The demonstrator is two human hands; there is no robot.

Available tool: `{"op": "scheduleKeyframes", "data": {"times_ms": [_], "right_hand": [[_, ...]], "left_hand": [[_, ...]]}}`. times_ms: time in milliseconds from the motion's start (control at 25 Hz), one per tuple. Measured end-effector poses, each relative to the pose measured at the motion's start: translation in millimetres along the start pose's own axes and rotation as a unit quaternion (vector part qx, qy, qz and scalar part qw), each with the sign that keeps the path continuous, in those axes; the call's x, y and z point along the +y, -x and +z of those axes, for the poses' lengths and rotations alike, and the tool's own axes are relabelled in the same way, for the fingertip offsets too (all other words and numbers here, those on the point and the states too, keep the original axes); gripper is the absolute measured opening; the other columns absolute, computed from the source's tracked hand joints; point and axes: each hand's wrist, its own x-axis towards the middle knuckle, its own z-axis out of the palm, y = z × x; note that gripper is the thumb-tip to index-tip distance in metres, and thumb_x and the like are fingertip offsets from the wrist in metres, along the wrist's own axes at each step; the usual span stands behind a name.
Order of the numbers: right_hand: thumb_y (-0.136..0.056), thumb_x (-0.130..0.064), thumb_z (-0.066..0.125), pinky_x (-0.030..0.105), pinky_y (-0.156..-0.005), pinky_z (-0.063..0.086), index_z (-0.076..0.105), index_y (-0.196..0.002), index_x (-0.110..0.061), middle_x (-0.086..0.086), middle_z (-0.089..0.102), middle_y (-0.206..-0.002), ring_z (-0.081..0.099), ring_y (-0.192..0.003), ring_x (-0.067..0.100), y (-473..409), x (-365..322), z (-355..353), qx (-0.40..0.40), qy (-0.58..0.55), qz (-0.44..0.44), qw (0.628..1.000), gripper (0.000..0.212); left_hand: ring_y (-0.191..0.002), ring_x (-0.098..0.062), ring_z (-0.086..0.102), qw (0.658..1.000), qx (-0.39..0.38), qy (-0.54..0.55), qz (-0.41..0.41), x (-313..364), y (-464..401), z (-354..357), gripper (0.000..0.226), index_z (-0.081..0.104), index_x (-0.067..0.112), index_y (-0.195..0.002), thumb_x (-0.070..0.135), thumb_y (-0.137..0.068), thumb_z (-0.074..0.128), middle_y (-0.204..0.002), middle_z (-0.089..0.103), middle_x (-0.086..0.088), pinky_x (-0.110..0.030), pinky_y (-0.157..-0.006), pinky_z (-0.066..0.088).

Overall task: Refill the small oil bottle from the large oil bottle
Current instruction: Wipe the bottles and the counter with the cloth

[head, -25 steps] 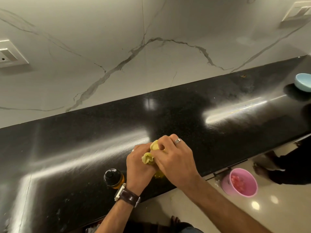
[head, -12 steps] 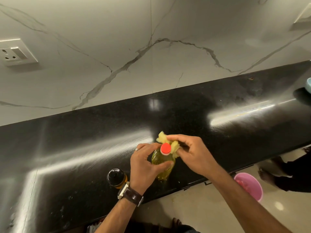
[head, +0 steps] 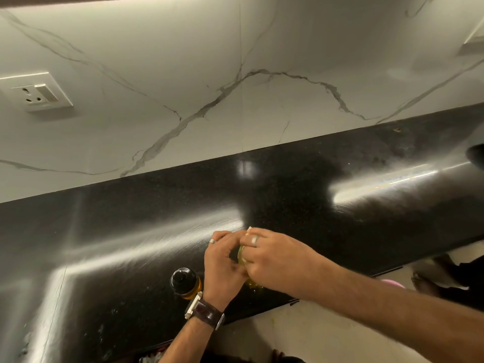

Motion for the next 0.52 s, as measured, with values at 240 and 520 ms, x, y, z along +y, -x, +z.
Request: {"op": "scheduleKeyframes", "data": {"times_ms": [240, 520], "right_hand": [[-0.079, -0.020, 0.086, 0.034, -0.103, 0.056, 0.081, -0.106, -0.014, 0.001, 0.078, -0.116, 0.069, -0.120, 0.015, 47.7, -11.1, 52.6, 0.301, -0.169, 0.148, 0.927, 0.029], [-0.086, -0.006, 0.080, 0.036, -0.083, 0.064, 0.077, -0.107, -0.026, -0.009, 0.078, -0.106, 0.073, -0.104, 0.013, 48.4, -12.9, 89.9, 0.438, -0.561, 0.514, 0.479, 0.030]], "left_hand": [[-0.099, -0.013, 0.062, 1.000, -0.004, -0.009, 0.015, 7.5, 0.9, 4.2, 0.039, 0.076, 0.034, -0.112, 0.050, -0.077, 0.081, -0.106, 0.072, 0.025, -0.041, -0.077, 0.055], [-0.107, -0.013, 0.064, 1.000, 0.000, -0.009, -0.029, 7.9, 2.8, 2.6, 0.050, 0.073, 0.038, -0.111, 0.052, -0.066, 0.089, -0.109, 0.072, 0.022, -0.049, -0.086, 0.057]]}}
